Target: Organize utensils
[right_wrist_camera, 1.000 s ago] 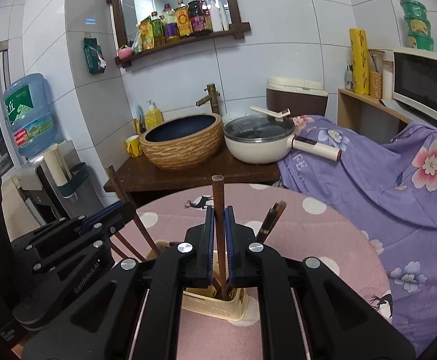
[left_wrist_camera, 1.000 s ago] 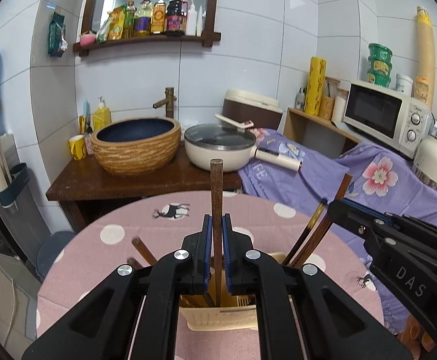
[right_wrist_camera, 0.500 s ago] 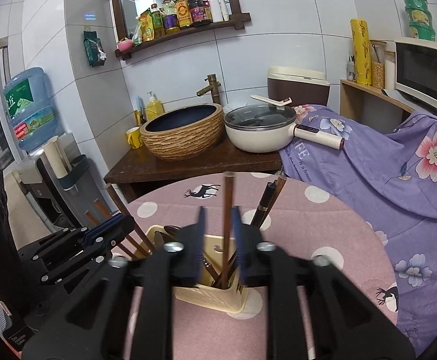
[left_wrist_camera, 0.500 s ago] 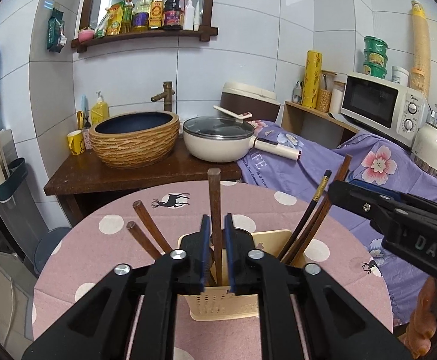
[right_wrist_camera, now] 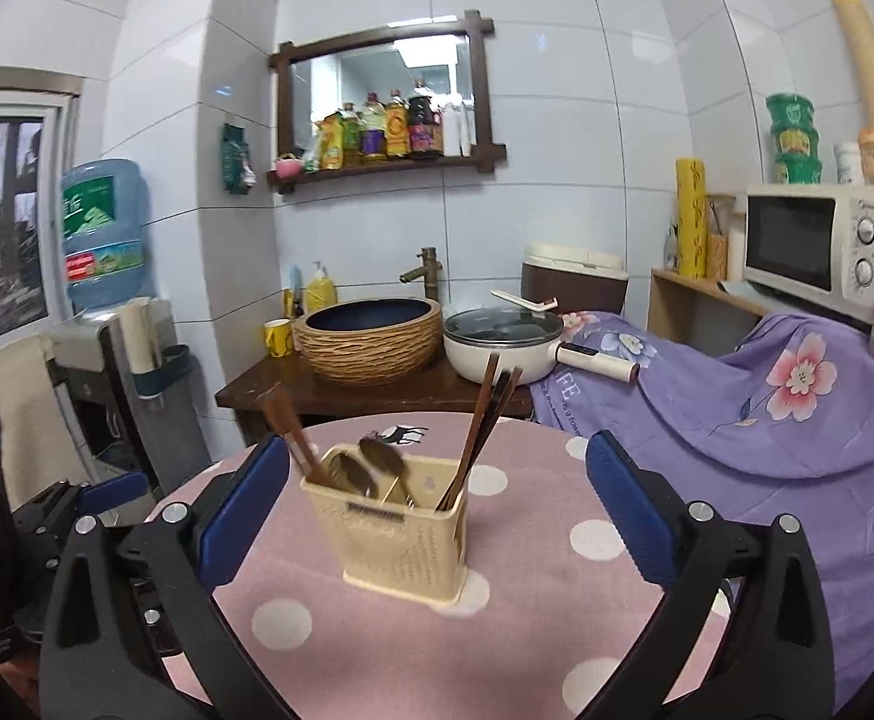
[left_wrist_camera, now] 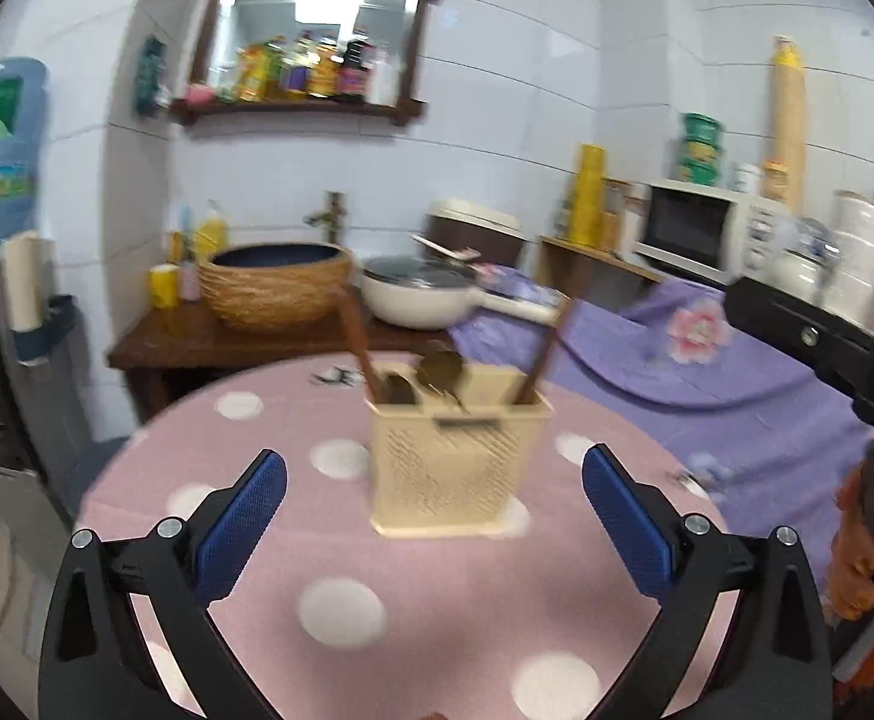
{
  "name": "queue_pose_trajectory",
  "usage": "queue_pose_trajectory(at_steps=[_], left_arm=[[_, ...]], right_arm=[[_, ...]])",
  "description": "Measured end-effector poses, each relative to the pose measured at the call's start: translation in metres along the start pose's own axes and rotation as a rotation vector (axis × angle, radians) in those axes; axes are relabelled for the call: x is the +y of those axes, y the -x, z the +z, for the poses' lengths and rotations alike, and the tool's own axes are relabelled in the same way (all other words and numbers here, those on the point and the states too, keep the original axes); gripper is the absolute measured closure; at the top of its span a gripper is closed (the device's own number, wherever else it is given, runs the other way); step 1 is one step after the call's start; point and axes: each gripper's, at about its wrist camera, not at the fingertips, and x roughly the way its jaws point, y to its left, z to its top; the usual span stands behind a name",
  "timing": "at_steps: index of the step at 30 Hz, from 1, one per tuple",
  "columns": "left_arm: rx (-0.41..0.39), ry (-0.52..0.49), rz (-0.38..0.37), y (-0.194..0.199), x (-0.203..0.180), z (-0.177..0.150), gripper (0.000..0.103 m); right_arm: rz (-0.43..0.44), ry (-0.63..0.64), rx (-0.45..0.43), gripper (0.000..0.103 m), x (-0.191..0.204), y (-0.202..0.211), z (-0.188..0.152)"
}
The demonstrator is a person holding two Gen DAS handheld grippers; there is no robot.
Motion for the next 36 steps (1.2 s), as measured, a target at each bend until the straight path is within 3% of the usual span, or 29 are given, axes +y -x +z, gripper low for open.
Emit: queue_pose_trajectory(at_steps=[3,6,11,16,20,27,36], left_arm=[[0.047,0.006,0.033,0.013,-0.01,-0.033,0.006],[0.036,0.027,0.074,0.034,-0.018,-0.063,0.006],[-0.017,0.097,0.128,0.078,-0.017,-0.097,0.006],[-0.07,0.063,0.223,0.116,-0.019,-0.118,0.006],[-0.095,0.05,0.249,0.137,-0.022,-0.133,0.006],[-0.172,0.011,0.258,0.163,-0.032,-0.148,0.006],[-0.164,0.046,0.264,0.163,-0.029,-0.153,0.006]], right_arm=[[-0.053,0.033,-0.063,0.006,0.012,0.038,-0.039],[-0.099,0.068,-0.049,0.006,0.02,0.062,-0.073],[-0.08,0.066,0.027,0.006,0.033,0.1,-0.116],[-0.073,0.121,-0.024,0.006,0.054,0.145,-0.145],[-0.072,0.156,-0.053,0.006,0.065,0.165,-0.16],[-0.051,0.041,-0.047,0.006,0.059,0.187,-0.176],[-0.059,0.018,-0.049,0.006,0.052,0.19,-0.181]])
